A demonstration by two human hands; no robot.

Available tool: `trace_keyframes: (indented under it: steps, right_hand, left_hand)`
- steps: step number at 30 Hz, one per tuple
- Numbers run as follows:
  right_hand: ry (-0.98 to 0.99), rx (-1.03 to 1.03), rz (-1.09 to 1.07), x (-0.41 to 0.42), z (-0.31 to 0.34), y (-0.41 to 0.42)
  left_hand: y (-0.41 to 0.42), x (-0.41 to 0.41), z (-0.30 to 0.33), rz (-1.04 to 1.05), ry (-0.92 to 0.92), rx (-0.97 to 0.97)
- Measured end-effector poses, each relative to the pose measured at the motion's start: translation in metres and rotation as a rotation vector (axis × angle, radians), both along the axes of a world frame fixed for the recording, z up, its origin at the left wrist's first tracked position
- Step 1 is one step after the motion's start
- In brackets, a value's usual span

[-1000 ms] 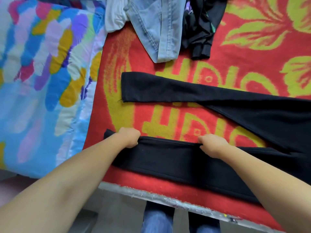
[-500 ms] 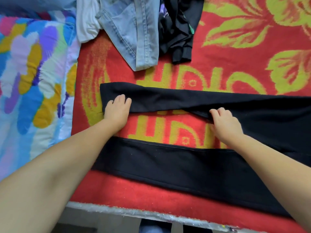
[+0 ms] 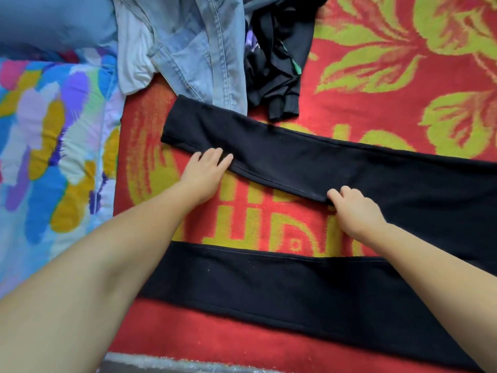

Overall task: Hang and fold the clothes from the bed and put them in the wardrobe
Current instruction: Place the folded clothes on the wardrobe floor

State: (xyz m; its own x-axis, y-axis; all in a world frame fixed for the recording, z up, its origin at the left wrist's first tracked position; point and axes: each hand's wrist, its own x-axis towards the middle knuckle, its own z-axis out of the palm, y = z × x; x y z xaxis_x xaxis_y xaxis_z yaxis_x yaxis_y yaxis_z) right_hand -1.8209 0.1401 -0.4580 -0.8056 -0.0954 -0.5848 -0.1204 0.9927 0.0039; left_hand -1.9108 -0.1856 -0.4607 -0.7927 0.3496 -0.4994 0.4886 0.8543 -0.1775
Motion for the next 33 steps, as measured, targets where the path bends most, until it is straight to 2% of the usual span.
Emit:
trace_keyframes:
  steps: [3, 5, 10, 13, 15, 17, 19, 20, 22, 24, 26, 29, 33]
  right_hand:
    - [-0.037, -0.062, 0.017, -0.003, -0.006, 0.006]
    - [-0.050, -0.090, 0.023, -0.001, -0.008, 0.010]
    - [-0.140, -0.151, 0.069, 0.012, 0.001, 0.020]
    - [-0.271, -0.146, 0.198, 0.028, 0.012, 0.018]
    - [-0.395, -0.146, 0.259, 0.038, 0.018, 0.011]
    - [-0.369, -0.172, 0.262, 0.037, 0.020, 0.007]
    - [-0.120, -0.245, 0.181, 0.020, 0.022, 0.011]
    - [0.025, -0.278, 0.107, 0.008, 0.020, 0.016]
    - [0.159, -0.237, -0.007, -0.018, 0.016, 0.024]
    - [0.034, -0.096, -0.053, -0.036, 0.013, 0.028]
    - [-0.085, 0.023, -0.072, -0.042, 0.008, 0.027]
    - [-0.019, 0.048, -0.048, -0.039, 0.012, 0.028]
    - [-0.026, -0.145, -0.081, -0.010, 0.050, 0.047]
  left_hand:
    - [0.002, -0.009, -0.012, 0.126, 0.098, 0.015]
    - [-0.001, -0.024, -0.011, 0.040, 0.157, 0.076]
    - [-0.033, -0.001, 0.024, -0.282, 0.087, 0.307]
    - [-0.055, 0.053, 0.033, -0.387, -0.086, 0.232]
    - [-0.068, 0.079, 0.022, -0.292, -0.262, 0.077]
    - [-0.072, 0.082, 0.017, -0.168, -0.289, 0.125]
    - [-0.067, 0.065, 0.011, -0.148, -0.099, 0.278]
    - [-0.065, 0.053, 0.007, -0.117, 0.018, 0.293]
    - [-0.061, 0.028, 0.003, 0.004, 0.058, 0.179]
    - [-0.055, 0.012, 0.005, 0.147, -0.037, 0.002]
    - [-0.048, 0.009, 0.008, 0.165, -0.047, -0.066]
    - [-0.041, 0.016, 0.023, 0.112, 0.059, 0.022]
    - [-0.052, 0.056, 0.054, 0.133, 0.174, 0.264]
